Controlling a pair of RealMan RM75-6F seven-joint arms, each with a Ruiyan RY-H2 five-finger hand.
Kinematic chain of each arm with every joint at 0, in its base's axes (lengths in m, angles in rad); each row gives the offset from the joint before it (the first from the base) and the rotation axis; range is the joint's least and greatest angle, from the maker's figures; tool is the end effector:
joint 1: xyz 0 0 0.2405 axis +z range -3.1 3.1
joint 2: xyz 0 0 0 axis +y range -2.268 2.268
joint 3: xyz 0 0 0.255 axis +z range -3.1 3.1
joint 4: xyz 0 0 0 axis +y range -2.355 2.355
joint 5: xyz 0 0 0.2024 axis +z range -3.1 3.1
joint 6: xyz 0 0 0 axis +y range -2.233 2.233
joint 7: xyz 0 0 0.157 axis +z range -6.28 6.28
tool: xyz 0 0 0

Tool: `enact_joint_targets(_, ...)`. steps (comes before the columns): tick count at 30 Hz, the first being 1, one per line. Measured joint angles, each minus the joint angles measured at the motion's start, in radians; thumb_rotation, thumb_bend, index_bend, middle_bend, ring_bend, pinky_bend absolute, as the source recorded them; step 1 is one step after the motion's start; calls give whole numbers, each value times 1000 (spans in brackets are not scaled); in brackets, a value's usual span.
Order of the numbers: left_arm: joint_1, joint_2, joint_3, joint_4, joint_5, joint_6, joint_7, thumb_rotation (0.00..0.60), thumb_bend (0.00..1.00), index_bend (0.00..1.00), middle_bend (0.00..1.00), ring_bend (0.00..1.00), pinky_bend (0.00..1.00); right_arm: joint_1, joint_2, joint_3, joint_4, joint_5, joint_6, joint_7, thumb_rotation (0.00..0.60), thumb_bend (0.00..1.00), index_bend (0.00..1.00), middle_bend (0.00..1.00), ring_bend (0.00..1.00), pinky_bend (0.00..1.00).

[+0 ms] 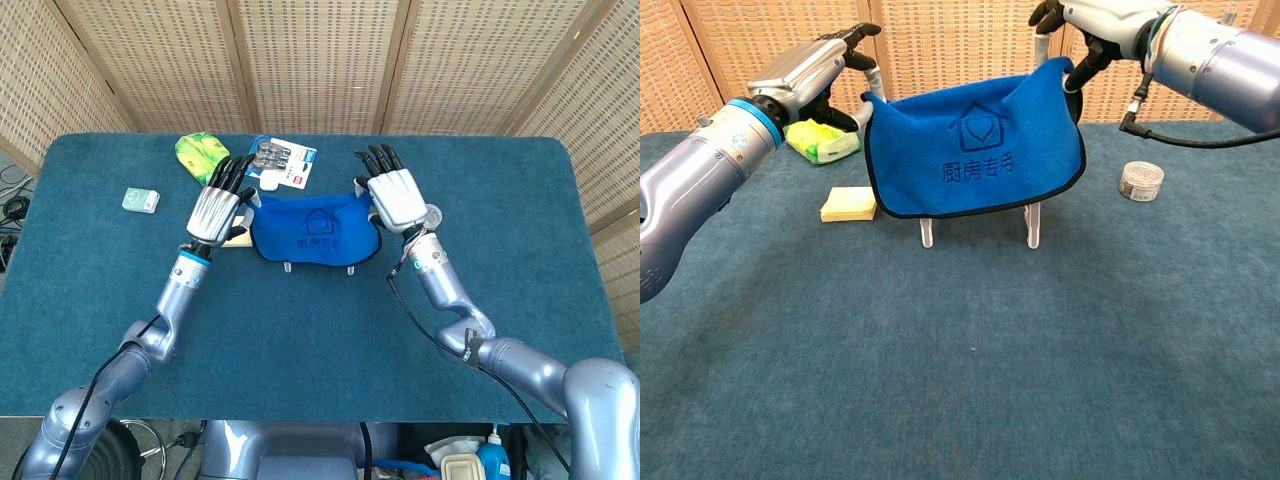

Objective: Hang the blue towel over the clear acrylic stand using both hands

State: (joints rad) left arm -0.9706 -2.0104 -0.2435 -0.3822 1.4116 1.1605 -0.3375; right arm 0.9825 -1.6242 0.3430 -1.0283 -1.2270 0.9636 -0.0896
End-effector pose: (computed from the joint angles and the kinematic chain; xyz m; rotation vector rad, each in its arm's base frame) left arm -0.1212 0.4545 -0.0135 -1.6097 -0.6505 -1.3267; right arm -0.0815 -0.4662 0.0436 1.6868 -0.6640 1.1827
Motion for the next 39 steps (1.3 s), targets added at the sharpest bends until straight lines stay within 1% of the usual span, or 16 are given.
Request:
enact_joint_targets(7, 0, -7, 5, 11, -5, -13, -9, 600, 694, 621, 0, 0, 0, 6, -2, 4, -1, 19, -13, -22, 600, 672, 674, 139, 0, 0)
enact_joint_targets(18, -1, -12, 25, 25, 0, -32, -2, 600, 690, 621, 0, 0, 0, -5, 3, -9, 5, 28, -30, -19, 600, 672, 665, 138, 0, 0)
enact_joint_targets(19, 0, -11, 26, 25, 0, -35, 0, 600, 689, 621, 0, 0, 0, -5, 3, -9, 3, 29, -31, -19, 600, 672, 649, 134, 0, 0)
enact_joint_targets(20, 0, -11, 27, 24, 0, -37, 1, 600, 689, 621, 0, 0, 0, -6, 5, -10, 1, 29, -32, -19, 600, 670, 600, 127, 0, 0)
enact_joint_targets(22, 1, -9, 28, 21, -1, -40, 4, 600, 687, 620, 0, 0, 0, -8, 7, -12, -2, 32, -35, -22, 600, 657, 465, 107, 0, 0)
enact_joint_targets(23, 1, -9, 29, 19, -1, -40, 5, 600, 686, 610, 0, 0, 0, -8, 9, -12, -5, 34, -38, -24, 600, 644, 375, 97, 0, 0)
enact_joint_targets(24, 1, -8, 30, 17, -1, -40, 6, 600, 686, 596, 0, 0, 0, -9, 11, -13, -9, 36, -40, -26, 600, 636, 322, 91, 0, 0)
enact_joint_targets(25, 1, -7, 30, 16, -1, -40, 9, 600, 686, 566, 0, 0, 0, -10, 14, -13, -13, 37, -41, -28, 600, 626, 268, 85, 0, 0)
enact_joint_targets(26, 1, -7, 31, 14, -1, -40, 9, 600, 684, 515, 0, 0, 0, -11, 17, -13, -18, 39, -42, -30, 600, 603, 220, 80, 0, 0)
enact_joint_targets(27, 2, -6, 32, 12, -1, -41, 9, 600, 683, 462, 0, 0, 0, -13, 19, -14, -23, 41, -42, -33, 600, 586, 192, 74, 0, 0)
enact_joint_targets(33, 6, 0, 40, -2, 2, -47, 11, 600, 676, 241, 0, 0, 0, -24, 29, -20, -41, 43, -34, -43, 600, 481, 133, 62, 0, 0)
enact_joint_targets(34, 7, 2, 42, -4, 2, -49, 12, 600, 675, 210, 0, 0, 0, -26, 30, -20, -43, 44, -33, -44, 600, 472, 127, 60, 0, 0)
enact_joint_targets(36, 9, 5, 42, -9, 2, -52, 16, 600, 673, 112, 0, 0, 0, -29, 33, -22, -47, 45, -32, -48, 600, 466, 104, 55, 0, 0)
enact_joint_targets(39, 10, 8, 42, -15, 1, -52, 18, 600, 674, 14, 0, 0, 0, -32, 37, -24, -53, 47, -32, -52, 600, 454, 79, 47, 0, 0)
